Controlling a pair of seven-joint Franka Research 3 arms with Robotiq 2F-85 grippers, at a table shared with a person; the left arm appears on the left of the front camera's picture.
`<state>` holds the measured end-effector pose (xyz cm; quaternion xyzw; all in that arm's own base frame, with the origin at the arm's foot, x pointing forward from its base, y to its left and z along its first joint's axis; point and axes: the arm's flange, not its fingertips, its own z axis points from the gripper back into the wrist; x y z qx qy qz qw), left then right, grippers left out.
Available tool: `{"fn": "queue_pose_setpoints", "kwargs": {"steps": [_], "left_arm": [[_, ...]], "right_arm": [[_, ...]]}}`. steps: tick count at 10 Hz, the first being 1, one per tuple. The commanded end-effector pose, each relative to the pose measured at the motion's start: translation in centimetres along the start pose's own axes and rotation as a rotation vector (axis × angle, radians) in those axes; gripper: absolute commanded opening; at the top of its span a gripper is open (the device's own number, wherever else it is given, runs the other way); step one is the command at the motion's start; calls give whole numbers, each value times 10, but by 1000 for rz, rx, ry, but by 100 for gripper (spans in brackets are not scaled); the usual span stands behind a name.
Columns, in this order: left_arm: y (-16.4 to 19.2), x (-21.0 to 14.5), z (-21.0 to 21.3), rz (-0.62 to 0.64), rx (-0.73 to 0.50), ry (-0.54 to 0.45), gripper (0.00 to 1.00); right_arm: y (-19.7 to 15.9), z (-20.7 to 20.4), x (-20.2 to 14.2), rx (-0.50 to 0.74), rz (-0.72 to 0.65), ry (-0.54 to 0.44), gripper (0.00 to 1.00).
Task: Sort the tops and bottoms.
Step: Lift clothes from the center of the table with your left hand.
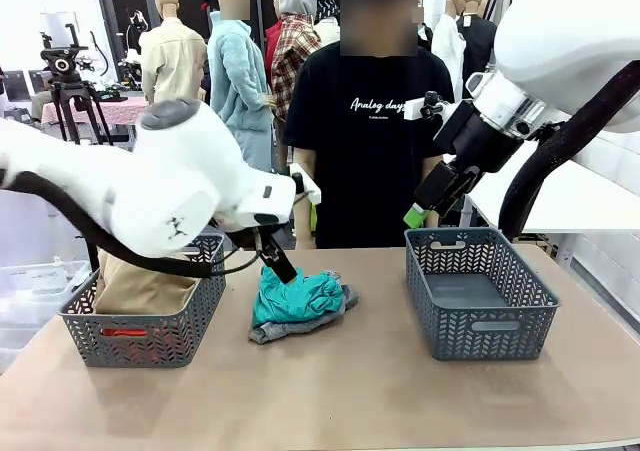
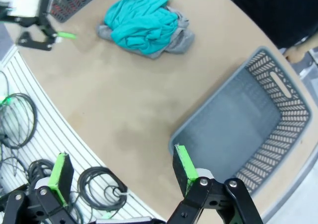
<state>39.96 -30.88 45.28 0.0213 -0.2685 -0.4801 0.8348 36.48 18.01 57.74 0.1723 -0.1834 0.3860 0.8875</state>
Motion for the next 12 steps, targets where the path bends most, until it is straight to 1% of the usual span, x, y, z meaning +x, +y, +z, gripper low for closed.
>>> {"fn": "queue_pose_setpoints", "kwargs": {"steps": [1,3,4,5,6,7,8,9,10,11,12], "left_arm": [[7,27,-24,5,43,27,96],[13,39,-38,7,50,7,96],[11,40,-25,-8,1,-12,96],[19,22,-35,-10,18,22,96],[19,22,-35,-10,18,22,96],[17,34,-32,-13,15,4,96],[17,34,-32,99,43,7,96],[17,42,-40,166,-3,-34,96],[17,51,-49,186,22,-31,96],[18,55,-61,220,32,30,96],[19,58,-74,254,12,75,96]], "right_arm": [[-1,0,0,-6,3,3,100],[-1,0,0,-6,3,3,100],[-1,0,0,-6,3,3,100],[-1,0,0,-6,3,3,100],[-1,0,0,-6,3,3,100],[-1,0,0,-6,3,3,100],[-1,0,0,-6,3,3,100],[-1,0,0,-6,3,3,100],[-1,0,0,-6,3,3,100],[-1,0,0,-6,3,3,100],[-1,0,0,-6,3,3,100]]}}
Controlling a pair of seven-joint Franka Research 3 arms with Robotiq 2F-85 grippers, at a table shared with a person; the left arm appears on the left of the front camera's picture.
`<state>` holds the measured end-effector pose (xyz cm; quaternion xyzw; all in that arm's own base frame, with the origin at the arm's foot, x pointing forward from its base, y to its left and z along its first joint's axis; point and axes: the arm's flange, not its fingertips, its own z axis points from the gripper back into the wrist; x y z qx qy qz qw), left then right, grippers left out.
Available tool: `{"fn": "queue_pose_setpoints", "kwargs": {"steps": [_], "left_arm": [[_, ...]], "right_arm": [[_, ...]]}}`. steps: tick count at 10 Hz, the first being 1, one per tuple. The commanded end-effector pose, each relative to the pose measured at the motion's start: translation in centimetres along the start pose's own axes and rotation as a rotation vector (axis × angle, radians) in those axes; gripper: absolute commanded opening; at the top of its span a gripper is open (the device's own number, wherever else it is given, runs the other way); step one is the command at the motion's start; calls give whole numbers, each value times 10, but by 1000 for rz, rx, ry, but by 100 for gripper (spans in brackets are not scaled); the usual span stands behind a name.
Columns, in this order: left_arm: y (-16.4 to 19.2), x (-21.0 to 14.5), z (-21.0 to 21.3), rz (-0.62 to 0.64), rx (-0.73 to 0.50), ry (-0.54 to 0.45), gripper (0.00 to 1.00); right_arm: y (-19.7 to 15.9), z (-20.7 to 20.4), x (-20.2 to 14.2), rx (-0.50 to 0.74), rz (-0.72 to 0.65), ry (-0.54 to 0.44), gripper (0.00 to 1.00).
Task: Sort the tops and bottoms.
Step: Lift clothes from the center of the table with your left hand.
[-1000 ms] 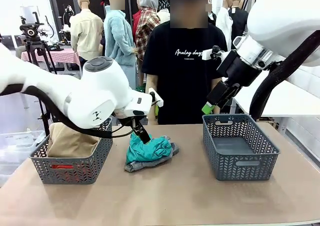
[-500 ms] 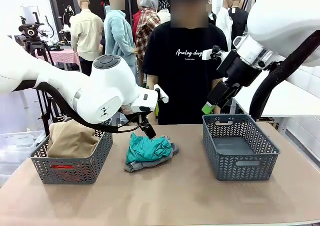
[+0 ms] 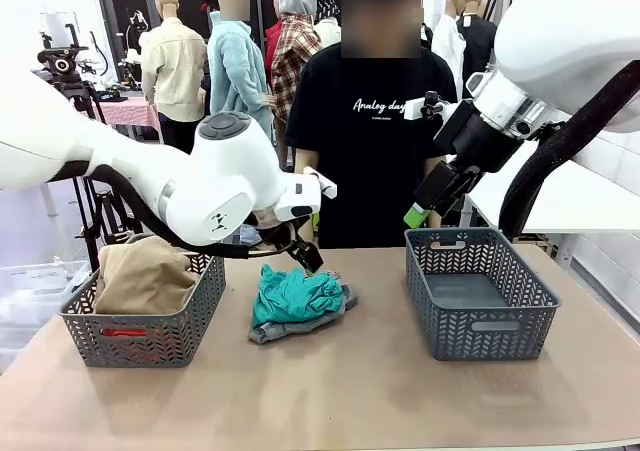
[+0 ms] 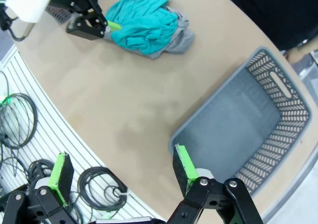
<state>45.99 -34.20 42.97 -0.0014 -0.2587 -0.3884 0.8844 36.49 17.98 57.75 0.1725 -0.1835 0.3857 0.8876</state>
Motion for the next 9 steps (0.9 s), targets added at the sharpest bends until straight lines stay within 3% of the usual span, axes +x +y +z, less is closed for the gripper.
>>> {"fn": "queue_pose_setpoints", "kwargs": {"steps": [1,5,9], "left_arm": [[-8,19,-30,41,20,74,96],[-18,17,-59,11,-35,190,96],[-17,14,-78,8,-5,193,96]], "right_arm": [[-1,0,0,-6,3,3,100],[-1,0,0,-6,3,3,100],[-1,0,0,-6,3,3,100]]}}
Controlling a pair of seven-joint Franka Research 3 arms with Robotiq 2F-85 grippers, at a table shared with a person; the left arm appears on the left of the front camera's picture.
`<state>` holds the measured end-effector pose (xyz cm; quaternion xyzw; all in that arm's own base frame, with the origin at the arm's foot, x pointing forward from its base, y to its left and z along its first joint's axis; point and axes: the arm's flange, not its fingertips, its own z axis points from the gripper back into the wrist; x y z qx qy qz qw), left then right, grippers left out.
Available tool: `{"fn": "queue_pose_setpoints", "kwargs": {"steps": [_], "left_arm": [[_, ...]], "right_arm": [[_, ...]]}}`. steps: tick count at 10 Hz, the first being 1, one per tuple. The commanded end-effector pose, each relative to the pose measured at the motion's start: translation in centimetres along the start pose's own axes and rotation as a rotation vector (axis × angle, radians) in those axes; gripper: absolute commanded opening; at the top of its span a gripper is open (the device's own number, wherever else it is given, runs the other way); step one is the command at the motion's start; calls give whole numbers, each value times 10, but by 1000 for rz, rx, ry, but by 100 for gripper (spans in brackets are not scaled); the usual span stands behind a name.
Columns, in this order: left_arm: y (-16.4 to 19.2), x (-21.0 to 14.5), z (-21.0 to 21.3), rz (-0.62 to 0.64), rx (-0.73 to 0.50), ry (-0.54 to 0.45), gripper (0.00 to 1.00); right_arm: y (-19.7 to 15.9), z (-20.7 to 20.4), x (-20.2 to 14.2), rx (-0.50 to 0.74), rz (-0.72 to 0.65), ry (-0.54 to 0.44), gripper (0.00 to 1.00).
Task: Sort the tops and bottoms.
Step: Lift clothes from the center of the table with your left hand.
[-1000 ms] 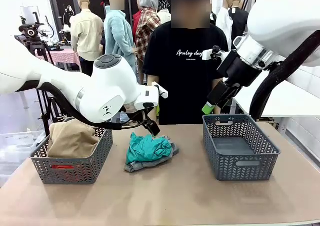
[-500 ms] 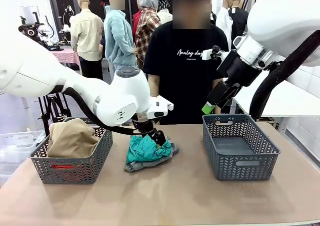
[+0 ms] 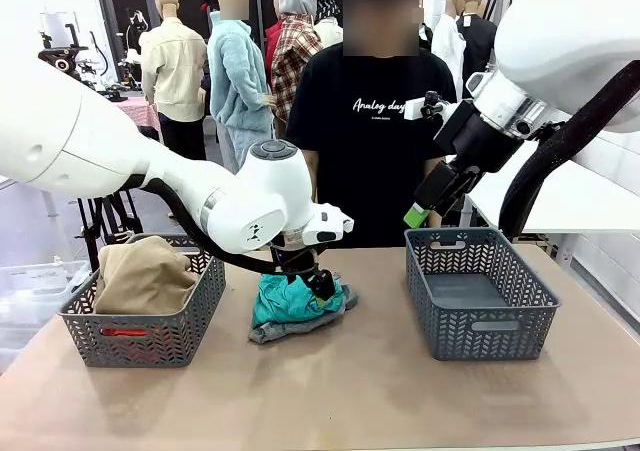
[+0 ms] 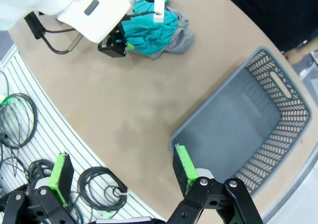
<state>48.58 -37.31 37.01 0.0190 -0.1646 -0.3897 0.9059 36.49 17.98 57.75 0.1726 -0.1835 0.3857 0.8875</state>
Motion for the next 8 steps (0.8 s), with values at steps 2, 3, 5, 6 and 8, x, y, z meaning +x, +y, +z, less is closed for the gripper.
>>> {"fn": "queue_pose_setpoints", "kwargs": {"steps": [2,3,5,6,8], "left_arm": [[4,9,-17,26,27,-21,96],[7,9,-22,17,2,-10,96],[8,8,-23,-3,-28,-4,63],[8,8,-23,4,-32,2,43],[9,5,-23,11,-27,6,4]], "right_arm": [[-1,0,0,-7,3,3,100],[-1,0,0,-7,3,3,100],[-1,0,0,-7,3,3,100],[-1,0,0,-7,3,3,100],[-1,0,0,-7,3,3,100]]}}
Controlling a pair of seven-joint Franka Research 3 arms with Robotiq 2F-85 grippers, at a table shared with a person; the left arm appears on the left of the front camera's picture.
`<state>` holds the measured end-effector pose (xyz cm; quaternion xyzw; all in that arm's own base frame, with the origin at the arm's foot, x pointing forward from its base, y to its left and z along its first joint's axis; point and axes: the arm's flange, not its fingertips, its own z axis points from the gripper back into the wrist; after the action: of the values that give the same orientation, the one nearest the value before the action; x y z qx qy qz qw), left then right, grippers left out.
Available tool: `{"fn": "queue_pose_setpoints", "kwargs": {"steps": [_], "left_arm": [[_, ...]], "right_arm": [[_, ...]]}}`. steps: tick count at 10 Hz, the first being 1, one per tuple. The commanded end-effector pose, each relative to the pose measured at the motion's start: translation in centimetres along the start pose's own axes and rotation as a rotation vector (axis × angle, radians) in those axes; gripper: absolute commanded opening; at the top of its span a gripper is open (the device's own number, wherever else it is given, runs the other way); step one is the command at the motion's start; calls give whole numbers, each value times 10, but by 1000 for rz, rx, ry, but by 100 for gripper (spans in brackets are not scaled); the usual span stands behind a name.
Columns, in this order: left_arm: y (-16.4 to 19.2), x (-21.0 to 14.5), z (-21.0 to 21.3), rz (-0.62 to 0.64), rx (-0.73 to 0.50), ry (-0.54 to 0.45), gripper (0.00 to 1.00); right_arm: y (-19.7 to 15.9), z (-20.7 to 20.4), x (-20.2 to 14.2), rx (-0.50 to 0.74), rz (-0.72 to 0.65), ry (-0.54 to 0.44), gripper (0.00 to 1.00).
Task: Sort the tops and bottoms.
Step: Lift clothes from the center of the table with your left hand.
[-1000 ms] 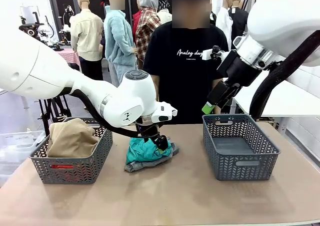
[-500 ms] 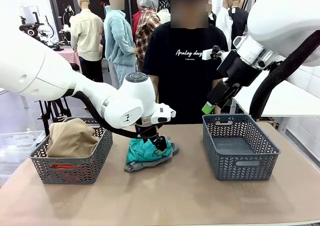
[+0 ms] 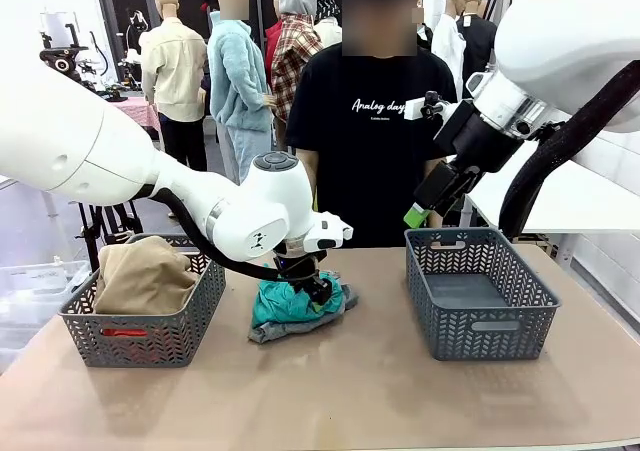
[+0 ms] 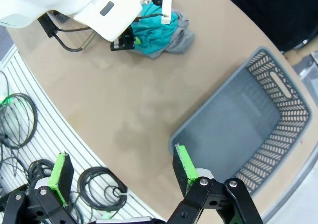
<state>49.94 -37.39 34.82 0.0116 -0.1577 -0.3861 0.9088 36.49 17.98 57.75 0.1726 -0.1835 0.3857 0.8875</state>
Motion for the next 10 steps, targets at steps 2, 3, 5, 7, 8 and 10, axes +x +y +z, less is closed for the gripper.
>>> {"fn": "queue_pose_setpoints", "kwargs": {"steps": [2,3,5,7,8,10], "left_arm": [[4,0,4,3,-6,-2,0],[4,-1,4,7,-6,-1,0],[4,-5,7,38,-1,8,0],[7,-13,39,86,20,-16,0],[13,-19,69,110,39,-43,0],[30,-31,128,168,87,-106,0]], "right_arm": [[-1,0,0,-7,3,3,100],[-1,0,0,-7,3,3,100],[-1,0,0,-7,3,3,100],[-1,0,0,-7,3,3,100],[-1,0,0,-7,3,3,100],[-1,0,0,-7,3,3,100]]}}
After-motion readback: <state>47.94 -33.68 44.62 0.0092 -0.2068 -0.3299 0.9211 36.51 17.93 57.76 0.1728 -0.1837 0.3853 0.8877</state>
